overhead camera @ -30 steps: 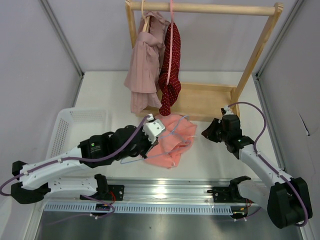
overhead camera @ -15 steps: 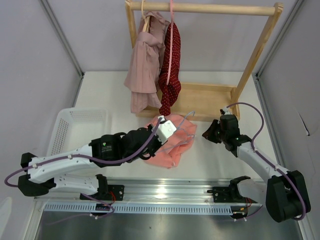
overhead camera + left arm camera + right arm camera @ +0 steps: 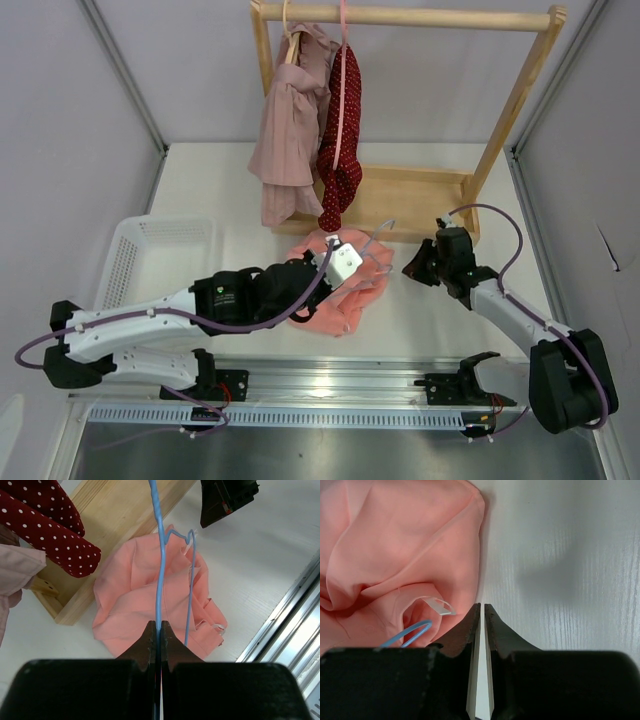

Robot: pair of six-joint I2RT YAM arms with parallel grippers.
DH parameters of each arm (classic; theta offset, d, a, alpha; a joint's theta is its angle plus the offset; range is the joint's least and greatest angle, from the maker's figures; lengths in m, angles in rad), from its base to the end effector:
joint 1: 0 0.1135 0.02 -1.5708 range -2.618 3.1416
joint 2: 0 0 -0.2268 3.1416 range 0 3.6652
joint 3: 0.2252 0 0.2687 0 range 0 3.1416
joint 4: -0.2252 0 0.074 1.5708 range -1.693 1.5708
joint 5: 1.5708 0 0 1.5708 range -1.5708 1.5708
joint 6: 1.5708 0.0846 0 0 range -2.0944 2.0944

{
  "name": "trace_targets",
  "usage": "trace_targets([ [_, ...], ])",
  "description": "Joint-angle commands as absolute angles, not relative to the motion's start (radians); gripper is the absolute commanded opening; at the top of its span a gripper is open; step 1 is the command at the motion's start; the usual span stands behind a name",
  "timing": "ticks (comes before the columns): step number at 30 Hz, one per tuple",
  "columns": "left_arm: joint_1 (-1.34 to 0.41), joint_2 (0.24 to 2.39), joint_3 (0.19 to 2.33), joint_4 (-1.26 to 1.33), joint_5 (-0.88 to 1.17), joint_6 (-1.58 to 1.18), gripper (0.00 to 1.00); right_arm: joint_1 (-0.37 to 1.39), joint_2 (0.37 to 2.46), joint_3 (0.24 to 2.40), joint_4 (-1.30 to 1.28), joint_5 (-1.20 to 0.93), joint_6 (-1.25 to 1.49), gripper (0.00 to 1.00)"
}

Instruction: Place the skirt on the hanger

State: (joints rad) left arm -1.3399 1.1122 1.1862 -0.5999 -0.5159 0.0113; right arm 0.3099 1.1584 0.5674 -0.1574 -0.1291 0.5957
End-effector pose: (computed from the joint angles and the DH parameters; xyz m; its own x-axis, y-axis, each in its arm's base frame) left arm 0.1102 -0.2864 0.3220 -0.1064 0.4956 -0.8620 0.7504 0.6088 0.2574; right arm 0.2783 0.1006 0.1177 -0.7565 0.3420 -0.5574 0.0389 0.8744 0.4837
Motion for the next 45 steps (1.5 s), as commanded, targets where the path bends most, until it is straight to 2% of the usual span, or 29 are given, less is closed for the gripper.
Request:
trace_targets([
  [1,-1.350,1.127,1.219,-0.555,-0.549,0.046,0.00,0.319,1.175,0.623,-0.118,-0.129,0.603,0.12],
  [24,-1.394,1.164,1.223,-0.551,-0.658,0.090,0.00,0.362,1.259,0.670,-0.080,-0.129,0.621,0.11],
  [36,-1.460,1.235,1.238,-0.535,-0.828,0.149,0.00,0.368,1.266,0.675,-0.078,-0.140,0.617,0.10],
  [45,-1.493,1.262,1.267,-0.540,-0.865,0.179,0.00,0.368,1.267,0.675,-0.074,-0.144,0.612,0.10],
])
